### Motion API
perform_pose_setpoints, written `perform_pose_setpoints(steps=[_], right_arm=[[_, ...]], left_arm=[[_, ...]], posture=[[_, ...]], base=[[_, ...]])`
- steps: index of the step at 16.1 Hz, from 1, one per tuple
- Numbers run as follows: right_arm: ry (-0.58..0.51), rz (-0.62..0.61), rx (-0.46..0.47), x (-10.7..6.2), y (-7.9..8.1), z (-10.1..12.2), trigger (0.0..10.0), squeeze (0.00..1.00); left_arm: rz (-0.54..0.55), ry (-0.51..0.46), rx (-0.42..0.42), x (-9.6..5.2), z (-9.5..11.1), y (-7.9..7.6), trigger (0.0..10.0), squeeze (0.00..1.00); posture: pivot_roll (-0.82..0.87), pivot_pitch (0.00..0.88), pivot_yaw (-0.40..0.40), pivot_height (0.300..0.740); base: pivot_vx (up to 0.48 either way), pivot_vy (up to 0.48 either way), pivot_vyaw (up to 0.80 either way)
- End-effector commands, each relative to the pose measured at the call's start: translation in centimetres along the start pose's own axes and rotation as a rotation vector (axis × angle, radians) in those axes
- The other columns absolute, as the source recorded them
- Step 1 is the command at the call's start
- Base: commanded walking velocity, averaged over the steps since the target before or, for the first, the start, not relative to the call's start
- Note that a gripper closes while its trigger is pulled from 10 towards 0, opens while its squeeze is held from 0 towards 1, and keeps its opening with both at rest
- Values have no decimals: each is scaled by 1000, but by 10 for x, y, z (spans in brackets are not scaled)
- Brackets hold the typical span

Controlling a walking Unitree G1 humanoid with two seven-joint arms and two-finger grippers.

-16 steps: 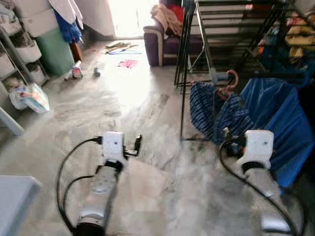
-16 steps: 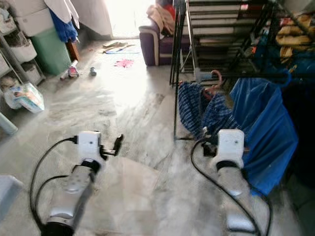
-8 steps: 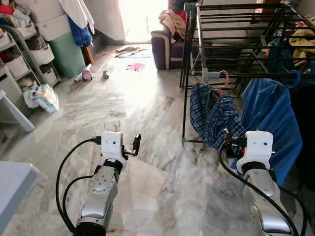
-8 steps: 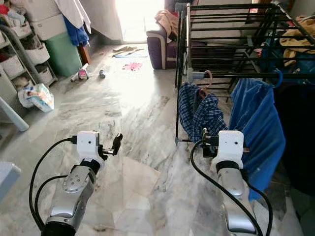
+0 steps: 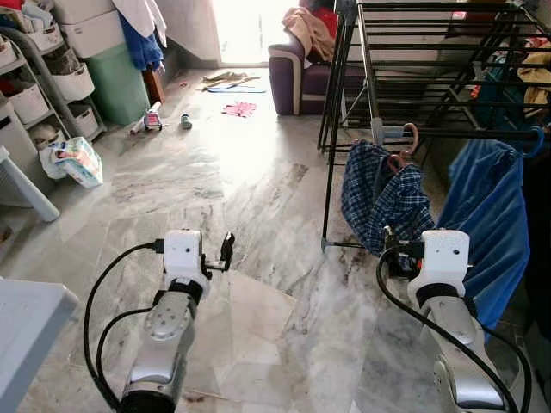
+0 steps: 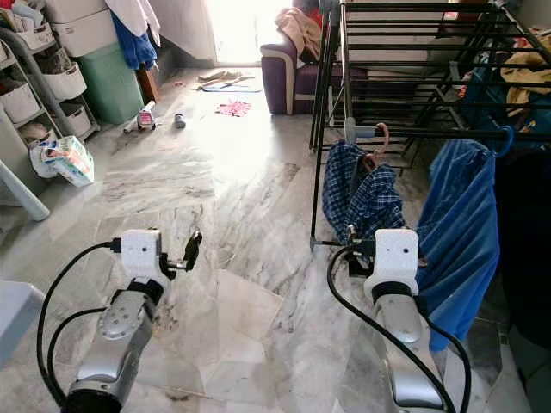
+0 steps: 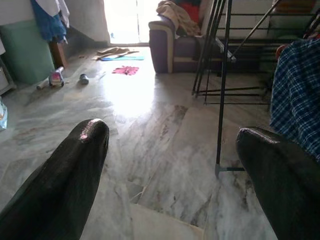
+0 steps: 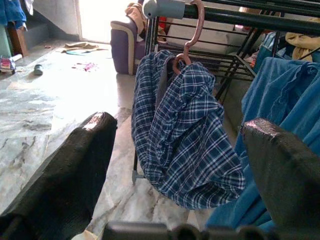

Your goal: Hang hanger

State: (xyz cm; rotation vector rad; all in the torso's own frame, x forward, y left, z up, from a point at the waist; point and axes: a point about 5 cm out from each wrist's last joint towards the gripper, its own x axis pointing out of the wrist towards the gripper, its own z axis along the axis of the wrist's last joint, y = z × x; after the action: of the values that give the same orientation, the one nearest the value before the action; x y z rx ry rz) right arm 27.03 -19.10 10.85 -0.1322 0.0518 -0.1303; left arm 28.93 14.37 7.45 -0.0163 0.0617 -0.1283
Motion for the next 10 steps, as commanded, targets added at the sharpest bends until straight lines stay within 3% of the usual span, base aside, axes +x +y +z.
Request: perform_pose_setpoints(steps=[1, 3, 5, 8, 10], right_arm=[[-10, -3, 9, -1, 1, 3, 10000, 0], [-10, -4, 10, 1, 2, 3, 10000, 0], [-4, -7, 9, 1, 2, 2, 10000, 0], [-3, -11, 7, 1, 0, 2, 10000, 0], [-4, -11, 9, 1, 1, 2, 10000, 0]], left_arm=[[0, -18, 6, -1, 3, 2, 10000, 0], [-13, -25, 0, 0, 4, -1, 10000, 0], [-31, -35, -6, 1, 5, -3, 10000, 0], [-47, -40, -10, 1, 6, -5, 10000, 0], [-50, -42, -10, 1, 6, -5, 10000, 0]], posture=[[-50, 0, 40, 740], [-50, 0, 40, 740], [-52, 0, 43, 740], [-53, 0, 46, 740], [-53, 0, 47, 740]], base=[[0, 0, 0], [0, 0, 0], [0, 0, -659], [333, 0, -708], [394, 0, 0]])
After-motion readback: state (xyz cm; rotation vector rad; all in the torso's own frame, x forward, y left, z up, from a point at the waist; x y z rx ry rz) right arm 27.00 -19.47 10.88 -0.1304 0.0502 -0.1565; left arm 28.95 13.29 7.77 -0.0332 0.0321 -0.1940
